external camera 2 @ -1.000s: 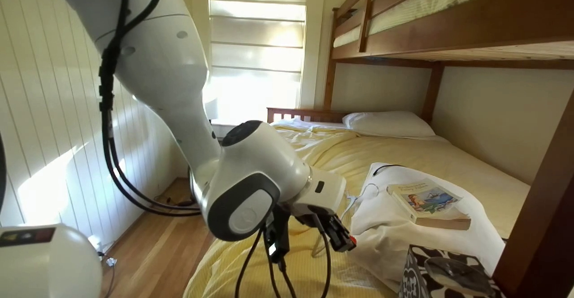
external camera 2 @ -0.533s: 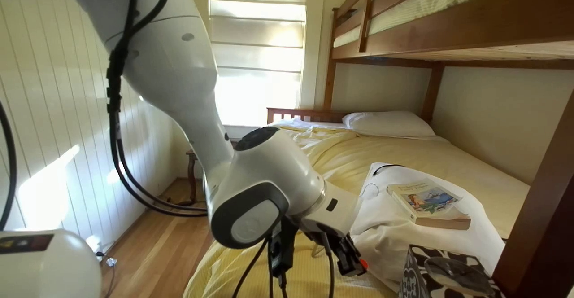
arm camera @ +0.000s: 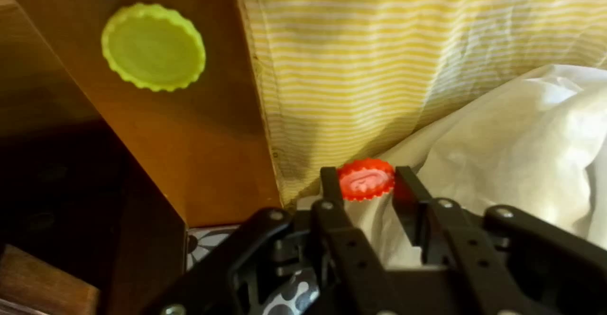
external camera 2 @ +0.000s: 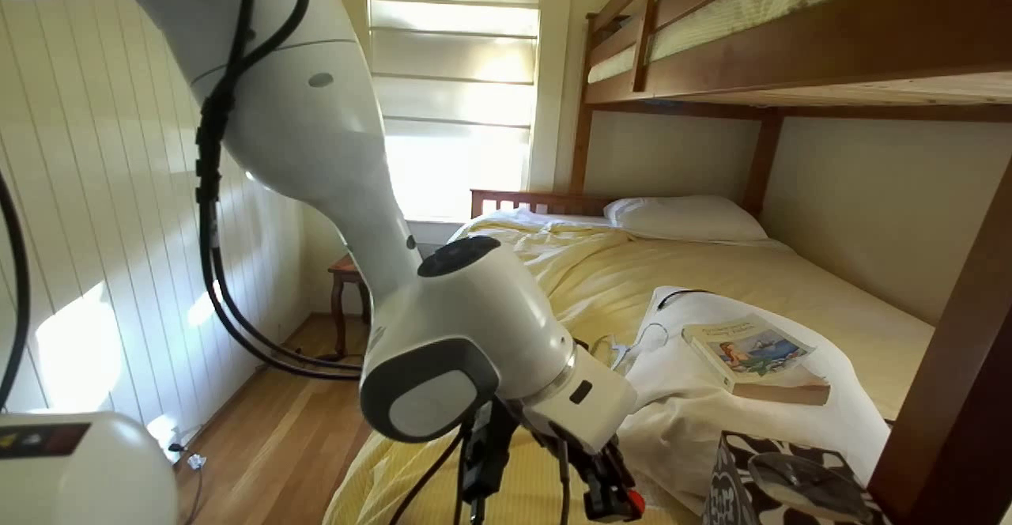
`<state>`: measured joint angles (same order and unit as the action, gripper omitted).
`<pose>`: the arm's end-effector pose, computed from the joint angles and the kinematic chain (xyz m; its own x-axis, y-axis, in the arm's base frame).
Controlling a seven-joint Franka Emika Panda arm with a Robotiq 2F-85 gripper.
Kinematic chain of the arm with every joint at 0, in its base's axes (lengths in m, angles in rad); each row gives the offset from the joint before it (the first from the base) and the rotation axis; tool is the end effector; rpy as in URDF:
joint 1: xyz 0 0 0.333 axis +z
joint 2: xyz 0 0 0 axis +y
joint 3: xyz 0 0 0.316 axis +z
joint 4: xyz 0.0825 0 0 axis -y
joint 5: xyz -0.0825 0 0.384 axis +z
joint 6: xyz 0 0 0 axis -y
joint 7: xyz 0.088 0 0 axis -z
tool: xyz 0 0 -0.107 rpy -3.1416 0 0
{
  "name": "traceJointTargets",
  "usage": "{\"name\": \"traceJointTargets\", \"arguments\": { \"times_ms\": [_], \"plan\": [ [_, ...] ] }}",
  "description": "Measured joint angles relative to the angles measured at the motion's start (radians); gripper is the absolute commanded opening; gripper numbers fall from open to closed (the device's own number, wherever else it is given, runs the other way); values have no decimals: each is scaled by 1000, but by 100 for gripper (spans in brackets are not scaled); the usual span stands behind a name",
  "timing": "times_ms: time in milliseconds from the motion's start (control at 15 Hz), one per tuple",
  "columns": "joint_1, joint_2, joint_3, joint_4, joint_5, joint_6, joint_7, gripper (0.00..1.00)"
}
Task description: Pick up the red token and place it on the bed frame next to the yellow token
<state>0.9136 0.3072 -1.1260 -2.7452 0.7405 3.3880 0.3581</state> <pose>0.3769 -0.1771 0.2514 0.2099 -0.8030 0.5579 -0.9171 -0.3595 -0.1723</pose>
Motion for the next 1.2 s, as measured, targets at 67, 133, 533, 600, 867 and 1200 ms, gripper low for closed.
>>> {"name": "traceJointTargets", "arguments": {
  "times_ms": [67,133,533,600,867,1200],
  "plan": [
    [-8,0,13,0,35,-2,-15,8],
    [-16,0,25,0,71,-5,-31,8],
    [-56,0,80,0,311,-8,-150,8],
    [-60,0,83,0,350,-8,-173,8],
    [-69,-1,85,0,481,-8,-264,58],
    [-69,-3,87,2,574,-6,-348,79]
  ]
}}
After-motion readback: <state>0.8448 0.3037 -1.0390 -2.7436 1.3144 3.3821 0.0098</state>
